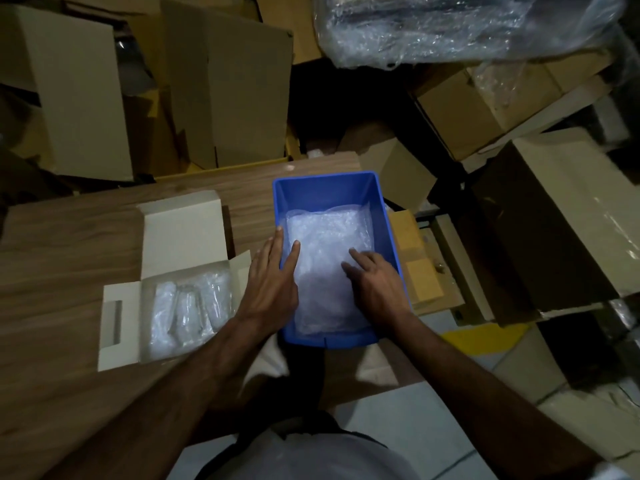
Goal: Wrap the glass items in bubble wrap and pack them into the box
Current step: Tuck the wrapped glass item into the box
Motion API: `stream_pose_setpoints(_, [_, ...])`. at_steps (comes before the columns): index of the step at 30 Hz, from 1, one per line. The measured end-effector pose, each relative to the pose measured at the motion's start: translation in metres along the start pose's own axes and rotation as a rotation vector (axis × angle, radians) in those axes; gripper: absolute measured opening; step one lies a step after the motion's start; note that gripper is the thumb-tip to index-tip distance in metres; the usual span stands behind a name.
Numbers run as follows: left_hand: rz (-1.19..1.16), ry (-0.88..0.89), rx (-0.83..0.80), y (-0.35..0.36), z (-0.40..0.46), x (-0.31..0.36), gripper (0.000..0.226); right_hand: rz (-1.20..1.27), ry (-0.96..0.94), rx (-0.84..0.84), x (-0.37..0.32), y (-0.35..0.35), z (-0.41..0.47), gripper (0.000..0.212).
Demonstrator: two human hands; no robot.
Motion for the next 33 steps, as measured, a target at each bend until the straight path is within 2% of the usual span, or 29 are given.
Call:
stream_pose_setpoints(5, [-0.032, 0.091, 0.024, -0.011, -0.007, 0.006, 0.089, 0.100, -0.052, 0.214, 0.001, -0.033, -0.009, 0.033])
stream_pose_setpoints(8, [-0.053, 0.143, 0.024, -0.010, -0.013, 0.011, 0.107, 0.210, -0.058, 0.300, -0.004, -0.056, -0.015, 0.034])
stream_pose_setpoints(11, [-0.070, 0.109, 0.003, -0.004, -0.010, 0.013, 0.121, 0.327, -0.082, 0.368, -0.015, -0.078, -0.022, 0.035])
stream_pose_setpoints(13, [-0.112, 0.085, 0.026, -0.007, -0.004, 0.015, 0.115, 0.391, -0.108, 0.391, -0.025, -0.090, -0.026, 0.035])
stream_pose_setpoints(15, [-0.176, 0.062, 0.082, -0.021, 0.003, 0.020, 0.095, 0.443, -0.131, 0.408, -0.034, -0.101, -0.029, 0.034])
stream_pose_setpoints(18, [-0.367, 0.076, 0.292, -0.065, 0.000, 0.026, 0.065, 0.480, -0.151, 0.460, -0.044, -0.121, -0.031, 0.029])
stream_pose_setpoints(21, [-0.380, 0.157, 0.430, -0.113, -0.021, 0.023, 0.055, 0.530, -0.227, 0.488, -0.058, -0.137, -0.030, 0.025])
stream_pose_setpoints(25, [-0.268, 0.221, 0.519, -0.165, -0.057, 0.002, 0.053, 0.566, -0.402, 0.477, -0.092, -0.145, -0.028, 0.019])
stream_pose_setpoints(29, [-0.294, 0.231, 0.515, -0.200, -0.090, -0.013, 0.075, 0.597, -0.596, 0.423, -0.144, -0.155, -0.031, 0.017])
stream_pose_setpoints(31, [-0.343, 0.241, 0.499, -0.206, -0.108, -0.020, 0.075, 0.623, -0.590, 0.294, -0.165, -0.158, -0.023, 0.028])
stream_pose_setpoints(33, [-0.446, 0.187, 0.521, -0.207, -0.125, -0.035, 0.064, 0.723, -0.509, 0.127, -0.183, -0.159, -0.014, 0.029])
Point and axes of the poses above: each hand's wrist, its own z-axis towards the middle knuckle, its own y-axis out of the palm, x = y × z, the point moved 7 cm from there along z, towards the middle knuckle, and after that the axes turned 15 degrees about y, right-handed, at the moved point
